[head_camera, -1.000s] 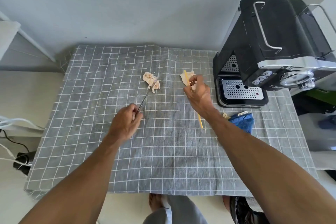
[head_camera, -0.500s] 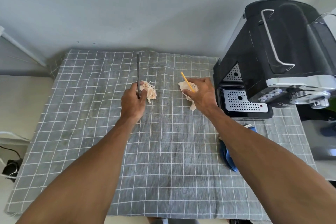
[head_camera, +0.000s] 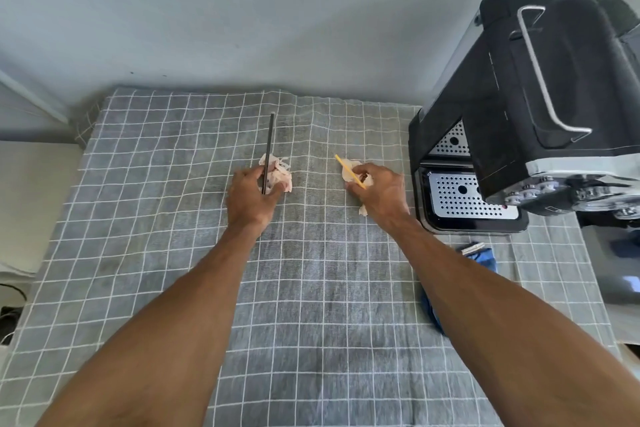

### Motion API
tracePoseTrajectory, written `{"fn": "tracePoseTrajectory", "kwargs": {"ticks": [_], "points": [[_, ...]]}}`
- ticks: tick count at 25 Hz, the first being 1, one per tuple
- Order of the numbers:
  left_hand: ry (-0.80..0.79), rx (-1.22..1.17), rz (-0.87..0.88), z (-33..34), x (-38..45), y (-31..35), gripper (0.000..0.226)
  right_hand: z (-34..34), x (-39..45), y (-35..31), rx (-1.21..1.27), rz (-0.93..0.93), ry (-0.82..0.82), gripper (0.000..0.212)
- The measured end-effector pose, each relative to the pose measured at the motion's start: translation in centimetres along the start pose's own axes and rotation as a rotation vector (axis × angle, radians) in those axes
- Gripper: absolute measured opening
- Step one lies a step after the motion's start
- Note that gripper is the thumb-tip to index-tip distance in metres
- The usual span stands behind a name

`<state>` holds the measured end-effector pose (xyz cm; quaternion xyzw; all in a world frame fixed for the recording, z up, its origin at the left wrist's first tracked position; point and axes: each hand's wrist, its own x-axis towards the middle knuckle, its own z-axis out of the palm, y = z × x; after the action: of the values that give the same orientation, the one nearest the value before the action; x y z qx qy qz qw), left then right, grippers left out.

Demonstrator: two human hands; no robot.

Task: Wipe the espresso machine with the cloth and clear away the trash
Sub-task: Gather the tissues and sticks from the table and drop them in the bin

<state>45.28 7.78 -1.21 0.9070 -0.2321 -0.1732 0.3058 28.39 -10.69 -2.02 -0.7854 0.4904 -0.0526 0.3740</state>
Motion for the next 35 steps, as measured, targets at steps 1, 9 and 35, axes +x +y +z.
{"fn": "tracePoseTrajectory", "kwargs": {"ticks": [1, 9, 35], "points": [[0.018, 0.003, -0.001, 0.0, 0.0, 0.1, 0.042, -0.1, -0.2, -0.2, 0.034, 0.013, 0.010, 0.033], [0.059, -0.127, 0.088, -1.6, -3.4, 1.9, 0.022, -2.3, -4.4, -3.1, 0.281, -0.020, 0.035, 0.020], [-0.315, -0.144, 0.499, 7.2, -27.9, 10.7, 0.026, -14.8, -28.6, 11.1, 0.344, 0.234, 0.372, 0.017]]}}
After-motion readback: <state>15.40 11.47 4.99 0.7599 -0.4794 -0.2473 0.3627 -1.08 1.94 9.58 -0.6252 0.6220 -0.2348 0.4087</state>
